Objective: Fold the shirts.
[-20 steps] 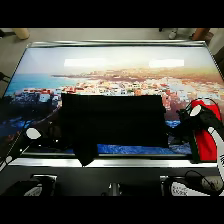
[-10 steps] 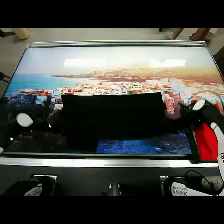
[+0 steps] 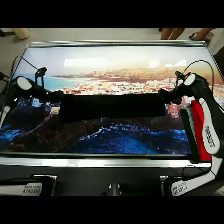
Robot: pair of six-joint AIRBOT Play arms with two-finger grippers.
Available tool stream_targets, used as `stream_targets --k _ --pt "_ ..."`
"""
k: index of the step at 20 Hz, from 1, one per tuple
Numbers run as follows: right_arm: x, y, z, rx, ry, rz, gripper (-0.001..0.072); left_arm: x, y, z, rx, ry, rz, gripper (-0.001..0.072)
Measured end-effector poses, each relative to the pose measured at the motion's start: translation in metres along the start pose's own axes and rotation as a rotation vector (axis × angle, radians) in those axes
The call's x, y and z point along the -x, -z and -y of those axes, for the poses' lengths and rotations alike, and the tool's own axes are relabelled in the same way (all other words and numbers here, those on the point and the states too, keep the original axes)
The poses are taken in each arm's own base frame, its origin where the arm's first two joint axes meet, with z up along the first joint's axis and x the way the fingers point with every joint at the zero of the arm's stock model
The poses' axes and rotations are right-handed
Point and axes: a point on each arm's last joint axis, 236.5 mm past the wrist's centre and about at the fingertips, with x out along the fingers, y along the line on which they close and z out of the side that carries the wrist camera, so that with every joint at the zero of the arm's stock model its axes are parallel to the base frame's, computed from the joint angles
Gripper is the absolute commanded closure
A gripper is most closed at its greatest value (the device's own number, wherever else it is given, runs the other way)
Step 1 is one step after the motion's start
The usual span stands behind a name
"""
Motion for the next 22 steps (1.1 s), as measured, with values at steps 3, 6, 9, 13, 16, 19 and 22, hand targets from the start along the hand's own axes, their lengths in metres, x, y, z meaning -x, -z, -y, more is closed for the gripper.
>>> stream_targets --k 3,6,9,13,16,19,22 --pt "-0.022 -0.01 -0.004 -0.038 -0.037 -0.008 0.0133 -0.036 -0.007 0.002 0.053 0.056 -0.071 0.0187" --pt "-0.014 -0.017 0.003 -0.029 -0.057 -0.005 0.007 -0.036 -0.016 0.004 0.06 0.096 -0.081 0.0184" --pt "-0.014 -0.013 0.031 -0.085 -0.053 -0.047 0.0029 -0.016 -0.024 0.02 0.028 0.132 -0.056 0.0184" --pt "-0.034 0.008 0.015 -0.156 -0.172 -0.163 0.0583 -0.008 -0.016 0.075 -0.06 0.197 -0.066 0.0218" --pt "-0.038 0.02 -0.011 -0.154 -0.258 -0.222 0.0695 -0.018 -0.004 0.125 -0.145 0.235 -0.066 0.0676" --pt "0.011 0.007 -0.054 -0.097 -0.386 -0.152 0.0696 -0.039 0.002 0.174 -0.164 0.27 -0.029 0.0677" --pt "0.087 0.002 -0.087 -0.012 -0.447 -0.047 0.0696 -0.078 0.019 0.225 -0.11 0.344 -0.038 0.0677"
